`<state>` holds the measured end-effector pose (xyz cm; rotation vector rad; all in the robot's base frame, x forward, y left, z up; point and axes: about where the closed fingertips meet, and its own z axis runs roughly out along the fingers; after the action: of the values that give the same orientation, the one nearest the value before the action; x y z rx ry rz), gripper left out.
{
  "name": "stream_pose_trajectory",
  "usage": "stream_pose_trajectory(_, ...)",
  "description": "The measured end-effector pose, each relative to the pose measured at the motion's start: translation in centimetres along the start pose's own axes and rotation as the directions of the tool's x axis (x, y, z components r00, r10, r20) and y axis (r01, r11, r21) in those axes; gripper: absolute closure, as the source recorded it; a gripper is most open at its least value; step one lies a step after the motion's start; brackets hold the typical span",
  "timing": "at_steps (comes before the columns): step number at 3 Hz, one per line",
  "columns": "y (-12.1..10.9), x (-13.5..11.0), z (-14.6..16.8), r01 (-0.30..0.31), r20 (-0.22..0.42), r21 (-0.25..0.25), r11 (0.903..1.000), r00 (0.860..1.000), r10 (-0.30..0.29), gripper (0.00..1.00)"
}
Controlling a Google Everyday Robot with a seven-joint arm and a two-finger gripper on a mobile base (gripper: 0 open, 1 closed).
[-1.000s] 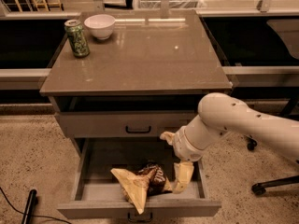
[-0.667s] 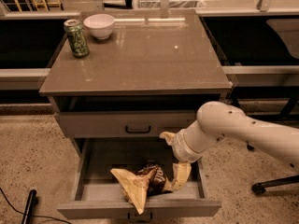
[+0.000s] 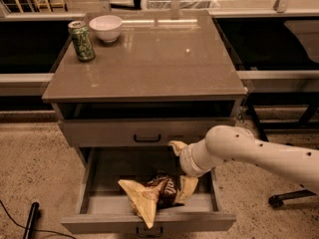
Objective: Pick brown chip bag from middle drawer and place on counter
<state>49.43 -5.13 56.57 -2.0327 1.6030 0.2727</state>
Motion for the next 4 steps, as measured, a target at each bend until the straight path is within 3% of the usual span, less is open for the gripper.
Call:
stream_pose_trajectory(1,0.3,-0.3,1.8,0.042,0.042,-0.061,0.9973,0.998,-0.040,0.00)
stream_pose_trajectory(2,2.2,-0.1,6.4,0.149,0.096,-0.121,0.9814,0.986,-0.137,0.00)
stream_pose_trajectory(3,3.1,0.5,9.9,0.238,0.129,-0.109,0.9652,0.966,-0.224,0.09)
stream_pose_trajectory(4,3.1,0.0,11.6,0.288,0.135,-0.086,0.9536,0.952,-0.276,0.27)
